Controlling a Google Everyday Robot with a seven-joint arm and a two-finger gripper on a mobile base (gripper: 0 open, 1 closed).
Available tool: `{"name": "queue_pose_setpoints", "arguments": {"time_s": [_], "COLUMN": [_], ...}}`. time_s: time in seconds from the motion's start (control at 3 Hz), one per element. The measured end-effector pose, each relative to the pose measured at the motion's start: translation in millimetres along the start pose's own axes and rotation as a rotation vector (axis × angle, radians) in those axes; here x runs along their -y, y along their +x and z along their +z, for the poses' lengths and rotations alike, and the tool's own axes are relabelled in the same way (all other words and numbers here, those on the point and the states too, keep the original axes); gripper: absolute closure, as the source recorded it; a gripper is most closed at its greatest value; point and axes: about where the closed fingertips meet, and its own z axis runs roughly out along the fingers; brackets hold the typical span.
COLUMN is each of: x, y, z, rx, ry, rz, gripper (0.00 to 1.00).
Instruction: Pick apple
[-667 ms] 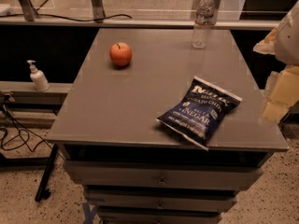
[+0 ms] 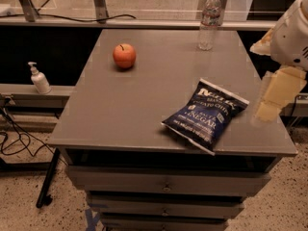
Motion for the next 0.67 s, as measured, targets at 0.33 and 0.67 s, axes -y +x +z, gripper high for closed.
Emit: {"name": "queue_pose_setpoints", "arguments": {"time_s": [0.33, 0.67], "x": [14, 43], "y": [-55, -123], "z": [19, 28], "rx": [0.114, 0.254], "ry": [0.002, 0.025], "rz": [-0.051, -0.097], "gripper": [0.0, 0.0]}}
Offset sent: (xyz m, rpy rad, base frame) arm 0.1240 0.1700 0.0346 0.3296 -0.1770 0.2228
